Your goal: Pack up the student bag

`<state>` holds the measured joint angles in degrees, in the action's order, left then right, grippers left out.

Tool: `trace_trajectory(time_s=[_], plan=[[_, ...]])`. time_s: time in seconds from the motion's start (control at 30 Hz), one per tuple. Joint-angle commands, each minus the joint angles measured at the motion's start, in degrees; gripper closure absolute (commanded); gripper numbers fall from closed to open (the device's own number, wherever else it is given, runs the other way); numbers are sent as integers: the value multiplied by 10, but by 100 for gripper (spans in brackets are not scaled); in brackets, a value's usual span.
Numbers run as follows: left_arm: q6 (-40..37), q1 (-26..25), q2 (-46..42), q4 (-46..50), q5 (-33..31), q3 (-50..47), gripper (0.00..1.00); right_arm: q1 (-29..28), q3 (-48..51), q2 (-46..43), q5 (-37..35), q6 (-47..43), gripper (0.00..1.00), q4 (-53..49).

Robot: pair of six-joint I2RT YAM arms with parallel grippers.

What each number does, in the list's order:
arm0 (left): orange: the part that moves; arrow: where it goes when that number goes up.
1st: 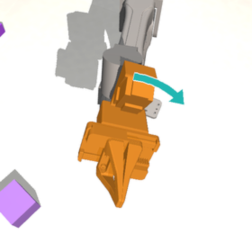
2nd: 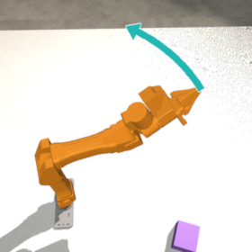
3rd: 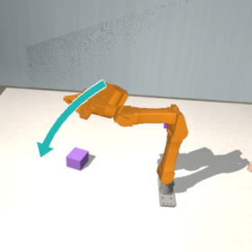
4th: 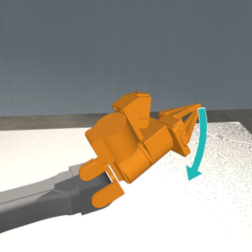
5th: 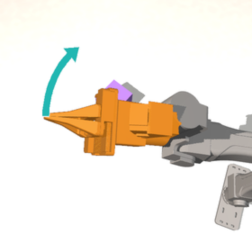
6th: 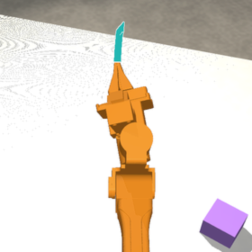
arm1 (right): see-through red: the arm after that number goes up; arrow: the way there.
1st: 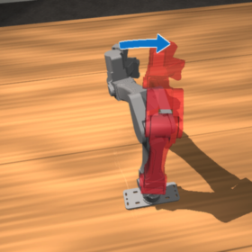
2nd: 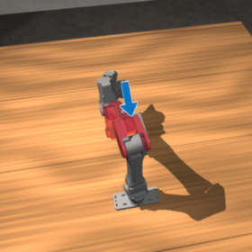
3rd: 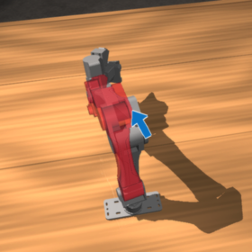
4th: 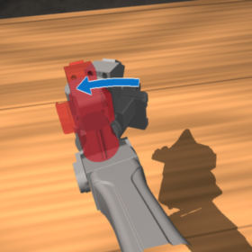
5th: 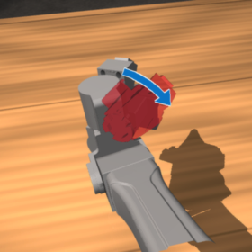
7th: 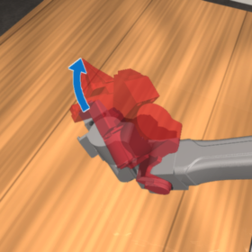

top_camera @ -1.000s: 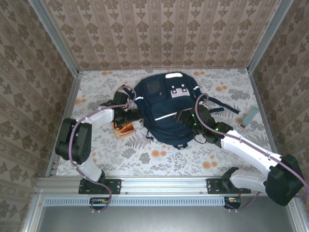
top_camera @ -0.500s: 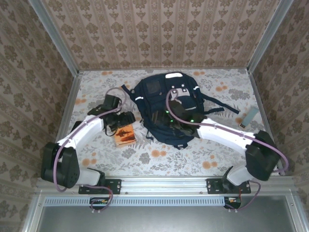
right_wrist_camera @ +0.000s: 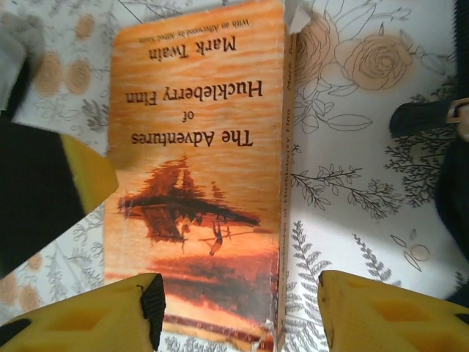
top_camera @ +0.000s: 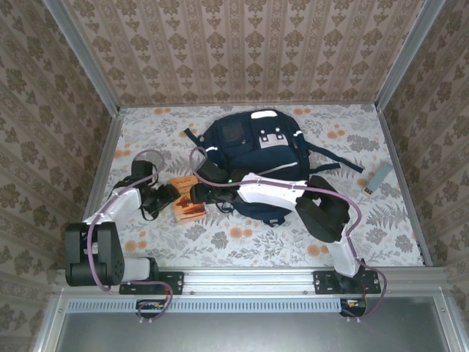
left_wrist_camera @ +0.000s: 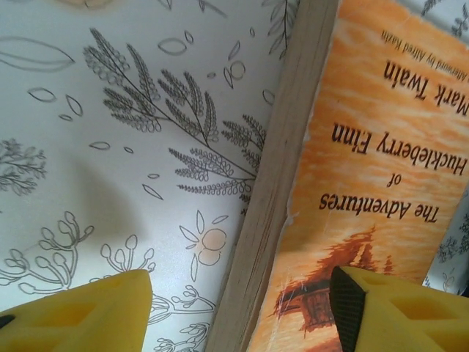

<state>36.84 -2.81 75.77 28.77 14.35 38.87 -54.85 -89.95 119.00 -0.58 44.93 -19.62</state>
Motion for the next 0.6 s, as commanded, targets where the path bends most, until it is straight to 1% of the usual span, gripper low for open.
trace_trajectory(time_s=[0.0,0.13,0.3,0.43,0.57], plan=[[0,5,5,-30,40,-14,37,3,-34,35,3,-5,42,-40],[1,6,12,-43,65,-20,44,4,-56,70,7,-3,45,-51],[3,6,12,-58,100,-21,45,4,-69,103,28,-1,51,-58],[8,5,5,-62,132,-14,49,5,-66,114,47,3,54,-54],[9,4,-14,-59,147,-10,54,7,-58,115,52,5,55,-50]])
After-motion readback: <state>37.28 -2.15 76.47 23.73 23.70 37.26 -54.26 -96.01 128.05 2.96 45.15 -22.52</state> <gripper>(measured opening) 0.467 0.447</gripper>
